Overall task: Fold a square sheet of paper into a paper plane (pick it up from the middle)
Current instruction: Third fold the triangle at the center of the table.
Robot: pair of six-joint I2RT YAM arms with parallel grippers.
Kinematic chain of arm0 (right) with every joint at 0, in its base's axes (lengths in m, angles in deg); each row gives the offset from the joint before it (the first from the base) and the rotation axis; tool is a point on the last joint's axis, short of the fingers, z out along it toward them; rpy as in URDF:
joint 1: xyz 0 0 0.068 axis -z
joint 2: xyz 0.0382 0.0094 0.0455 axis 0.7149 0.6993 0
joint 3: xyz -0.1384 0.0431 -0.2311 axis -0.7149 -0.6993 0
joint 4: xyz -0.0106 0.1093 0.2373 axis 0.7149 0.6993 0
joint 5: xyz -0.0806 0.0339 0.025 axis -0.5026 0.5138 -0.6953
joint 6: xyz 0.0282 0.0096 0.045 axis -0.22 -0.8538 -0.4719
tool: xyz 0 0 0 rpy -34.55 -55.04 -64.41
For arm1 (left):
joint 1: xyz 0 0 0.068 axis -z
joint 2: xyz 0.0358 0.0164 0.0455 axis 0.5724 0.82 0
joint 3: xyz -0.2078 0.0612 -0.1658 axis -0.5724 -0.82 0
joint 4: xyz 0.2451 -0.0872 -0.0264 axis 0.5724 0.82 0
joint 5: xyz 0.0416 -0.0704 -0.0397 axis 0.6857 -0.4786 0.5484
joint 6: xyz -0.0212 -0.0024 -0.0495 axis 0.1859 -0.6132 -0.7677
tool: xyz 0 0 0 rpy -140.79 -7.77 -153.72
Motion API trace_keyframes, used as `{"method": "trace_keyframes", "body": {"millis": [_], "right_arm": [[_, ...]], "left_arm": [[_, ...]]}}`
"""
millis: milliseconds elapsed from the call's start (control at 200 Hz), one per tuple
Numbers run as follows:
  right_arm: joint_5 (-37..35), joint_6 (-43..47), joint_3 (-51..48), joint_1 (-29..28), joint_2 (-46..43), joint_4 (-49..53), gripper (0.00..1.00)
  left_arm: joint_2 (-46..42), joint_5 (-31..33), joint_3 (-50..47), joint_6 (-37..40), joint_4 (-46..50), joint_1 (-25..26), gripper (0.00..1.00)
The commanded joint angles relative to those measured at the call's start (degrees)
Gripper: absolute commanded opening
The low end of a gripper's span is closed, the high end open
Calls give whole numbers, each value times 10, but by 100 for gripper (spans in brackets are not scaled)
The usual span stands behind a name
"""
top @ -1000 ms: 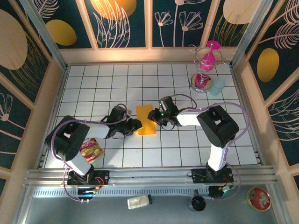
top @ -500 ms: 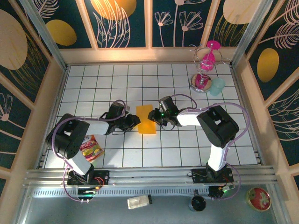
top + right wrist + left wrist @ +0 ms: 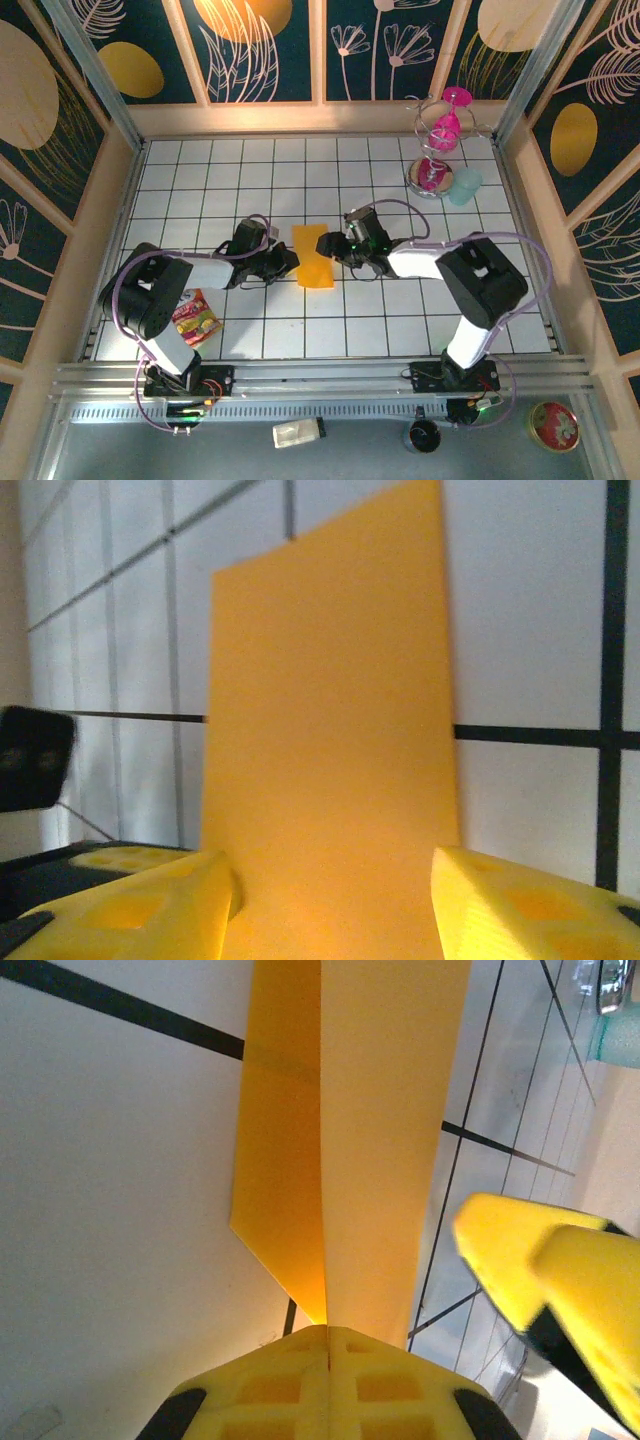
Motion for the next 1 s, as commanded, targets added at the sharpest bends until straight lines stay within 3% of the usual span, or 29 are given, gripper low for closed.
{"method": "trace_keyframes", "body": {"millis": [0, 285, 340, 435, 661, 996], "right_arm": [[-38, 107, -15, -4, -61, -56, 62], [-54, 318, -72, -53, -119, -103, 64], [-45, 365, -77, -61, -118, -109, 59], [-108, 441, -109, -104, -126, -148, 58], [-120, 494, -95, -130, -96, -109, 58], [-146, 557, -110, -176, -60, -139, 58]], "left_arm": [[-20, 1, 6, -12, -6, -6, 2], [-29, -9, 8, -42, -13, -6, 2], [-29, -11, 6, -48, -22, -6, 2], [-25, -15, 1, -58, -35, -6, 2], [-24, -18, 2, -67, -41, -6, 1], [-20, -19, 4, -63, -29, -6, 2]]}}
